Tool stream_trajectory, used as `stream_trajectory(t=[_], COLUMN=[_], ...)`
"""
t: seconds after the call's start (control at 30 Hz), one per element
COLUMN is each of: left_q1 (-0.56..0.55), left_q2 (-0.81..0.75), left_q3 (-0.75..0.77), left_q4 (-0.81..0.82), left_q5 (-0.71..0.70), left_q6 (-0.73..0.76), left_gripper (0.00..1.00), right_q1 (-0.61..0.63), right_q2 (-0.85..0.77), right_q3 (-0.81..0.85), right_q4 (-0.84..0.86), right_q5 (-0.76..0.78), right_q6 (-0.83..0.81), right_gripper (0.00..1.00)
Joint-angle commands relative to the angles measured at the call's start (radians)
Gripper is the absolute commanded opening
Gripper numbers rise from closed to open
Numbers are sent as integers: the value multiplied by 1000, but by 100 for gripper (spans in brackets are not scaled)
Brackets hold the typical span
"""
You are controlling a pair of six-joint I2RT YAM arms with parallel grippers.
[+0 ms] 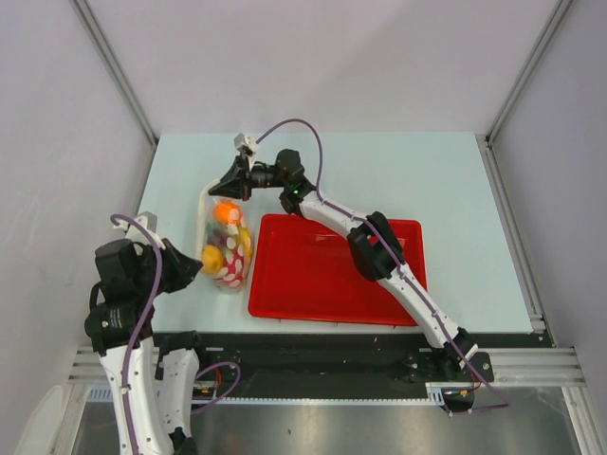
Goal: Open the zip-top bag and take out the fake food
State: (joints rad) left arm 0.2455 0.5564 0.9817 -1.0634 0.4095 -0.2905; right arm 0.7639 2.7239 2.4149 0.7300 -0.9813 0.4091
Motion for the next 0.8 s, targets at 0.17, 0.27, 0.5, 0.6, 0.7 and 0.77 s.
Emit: stream_trajectory(t=[0.17, 0.27, 0.5, 0.6, 0.7, 0.77], left_q1=[8, 8, 6, 6, 6, 6], left_q2=[-85, -98, -84, -90, -98, -104], left_q3=[-52, -87, -133, -162, -193, -221], left_q4=[-104, -20, 104, 166, 198, 220], left_q5=[77, 121, 179, 209, 235, 253], left_q6=[-119, -153, -187, -194, -194, -206], left_gripper=[0, 0, 0, 0, 0, 0], right_q1=[-26, -18, -17, -14, -35, -51], right_q2=[-32, -84, -283, -383, -414, -421], right_q3=[-20, -86, -197, -191, -100, -38], right_q4=[-15, -40, -544, -894, -1206, -1378], right_q5=[156, 202, 370, 504, 625, 625], right_q6=[-105, -63, 34, 65, 118, 169], right_gripper=[0, 5, 100, 100, 100, 100])
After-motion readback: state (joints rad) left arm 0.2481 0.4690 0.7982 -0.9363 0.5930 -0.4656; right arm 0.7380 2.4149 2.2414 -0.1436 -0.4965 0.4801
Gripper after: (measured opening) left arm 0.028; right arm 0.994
